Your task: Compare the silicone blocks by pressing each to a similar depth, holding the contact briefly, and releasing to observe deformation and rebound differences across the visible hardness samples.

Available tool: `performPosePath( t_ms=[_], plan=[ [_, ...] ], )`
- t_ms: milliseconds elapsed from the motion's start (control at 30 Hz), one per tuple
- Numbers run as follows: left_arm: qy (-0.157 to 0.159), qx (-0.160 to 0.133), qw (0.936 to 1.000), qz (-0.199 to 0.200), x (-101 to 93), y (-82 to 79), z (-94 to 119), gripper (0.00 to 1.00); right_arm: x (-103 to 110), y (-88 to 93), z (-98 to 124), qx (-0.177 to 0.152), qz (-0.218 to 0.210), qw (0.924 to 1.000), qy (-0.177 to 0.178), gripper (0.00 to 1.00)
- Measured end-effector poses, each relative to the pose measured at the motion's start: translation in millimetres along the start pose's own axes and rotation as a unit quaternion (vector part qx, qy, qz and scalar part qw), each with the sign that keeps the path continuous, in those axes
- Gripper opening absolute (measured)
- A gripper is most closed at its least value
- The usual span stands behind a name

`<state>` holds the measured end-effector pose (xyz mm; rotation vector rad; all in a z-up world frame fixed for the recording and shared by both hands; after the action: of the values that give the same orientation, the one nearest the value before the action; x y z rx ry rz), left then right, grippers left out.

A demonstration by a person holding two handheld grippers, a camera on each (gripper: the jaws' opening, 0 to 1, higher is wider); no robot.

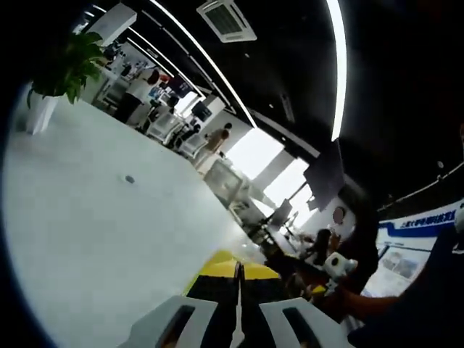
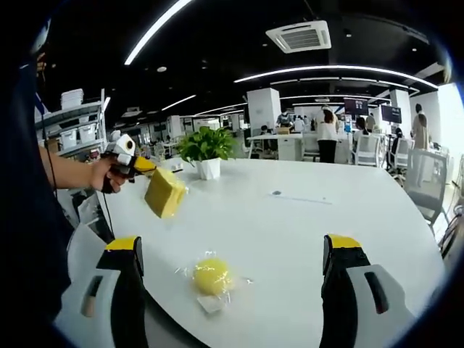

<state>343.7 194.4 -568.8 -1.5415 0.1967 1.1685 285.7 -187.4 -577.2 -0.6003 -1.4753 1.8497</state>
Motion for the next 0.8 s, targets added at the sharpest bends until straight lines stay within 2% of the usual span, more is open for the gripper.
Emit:
performPosePath(
  t_ms=[467,567,800],
  plan=[
    [-0.029,0.015,0.9957,0.087,49.1,34.7,1,0.00,1,4.9,5,0.008,-0.005,0.9999,0.009,0.97],
    [-0.037,0.026,0.9948,0.091,57.1,41.2,0,0.00,1,4.6,5,0.007,-0.007,0.9999,0.010,0.97],
    [-0.063,0.030,0.9911,0.113,82.1,51.4,-4,0.00,2,3.8,5,0.010,-0.004,0.9999,0.008,0.97]
  ],
)
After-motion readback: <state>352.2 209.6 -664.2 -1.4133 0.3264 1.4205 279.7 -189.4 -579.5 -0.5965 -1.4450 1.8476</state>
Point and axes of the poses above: the point that each gripper's makers call its tool centre point, and the gripper's own axes: z roughly backward along the fingers, x roughly to its left, y roughly out of its underside, the point moved 9 cm from there along z, roughly backward along the fingers, and after that the axes turned 3 degrees about z, right-handed, at the moved point
